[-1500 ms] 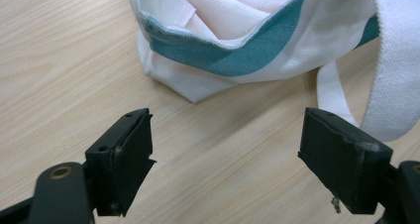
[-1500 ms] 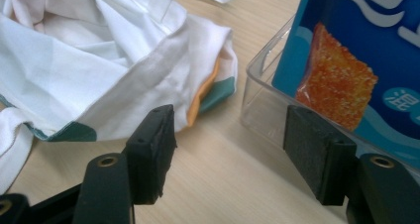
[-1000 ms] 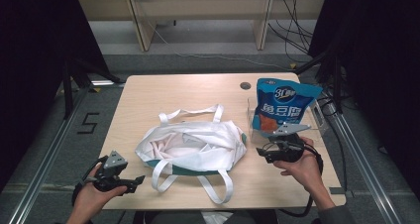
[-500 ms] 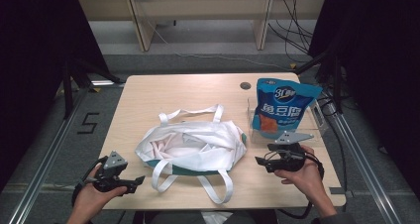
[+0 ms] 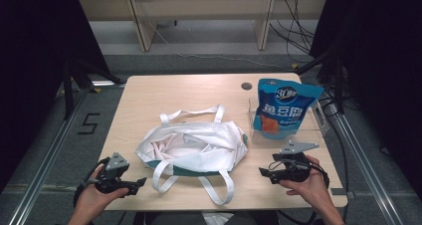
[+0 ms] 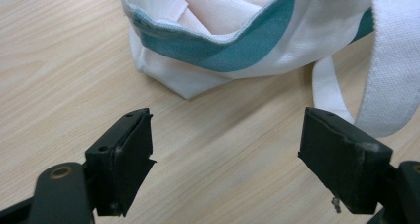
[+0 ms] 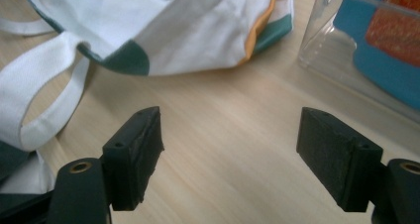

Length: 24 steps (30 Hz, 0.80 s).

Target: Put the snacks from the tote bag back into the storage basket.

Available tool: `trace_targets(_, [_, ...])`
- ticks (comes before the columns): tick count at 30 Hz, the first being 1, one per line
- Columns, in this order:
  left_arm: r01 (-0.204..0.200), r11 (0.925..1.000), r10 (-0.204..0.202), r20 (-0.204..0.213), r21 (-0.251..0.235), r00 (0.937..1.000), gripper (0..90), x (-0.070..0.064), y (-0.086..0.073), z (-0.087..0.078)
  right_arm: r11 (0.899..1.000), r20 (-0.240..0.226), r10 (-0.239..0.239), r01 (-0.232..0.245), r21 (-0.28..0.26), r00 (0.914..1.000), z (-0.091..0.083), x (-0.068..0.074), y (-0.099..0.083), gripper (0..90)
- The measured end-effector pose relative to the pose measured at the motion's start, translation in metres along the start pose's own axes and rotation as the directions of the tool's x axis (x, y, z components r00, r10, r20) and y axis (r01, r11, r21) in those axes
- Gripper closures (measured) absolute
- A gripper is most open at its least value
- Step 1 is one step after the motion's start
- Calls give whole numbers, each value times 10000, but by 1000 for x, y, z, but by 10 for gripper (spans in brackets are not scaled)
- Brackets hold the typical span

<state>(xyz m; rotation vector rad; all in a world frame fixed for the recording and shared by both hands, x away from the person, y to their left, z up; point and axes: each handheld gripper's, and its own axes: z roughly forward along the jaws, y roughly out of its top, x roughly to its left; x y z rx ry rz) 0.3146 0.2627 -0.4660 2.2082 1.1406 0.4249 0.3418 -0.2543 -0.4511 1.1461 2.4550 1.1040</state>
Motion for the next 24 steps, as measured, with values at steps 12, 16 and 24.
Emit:
trace_targets(12, [-156, 9999, 156, -42, 71, 9999, 202, 1, 0, -1, 9996, 97, 127, -130, 254, 9999, -2, 4, -11, 249])
trace_targets(16, [28, 10000, -28, -18, -27, 10000, 202, 0, 0, 0, 9992, 149, 118, -124, 389, 9998, -3, 4, -12, 249])
trace_targets(24, [19, 10000, -19, 25, -29, 10000, 202, 0, 0, 1, 9990, 184, 19, -27, 453, 9998, -3, 3, -12, 249])
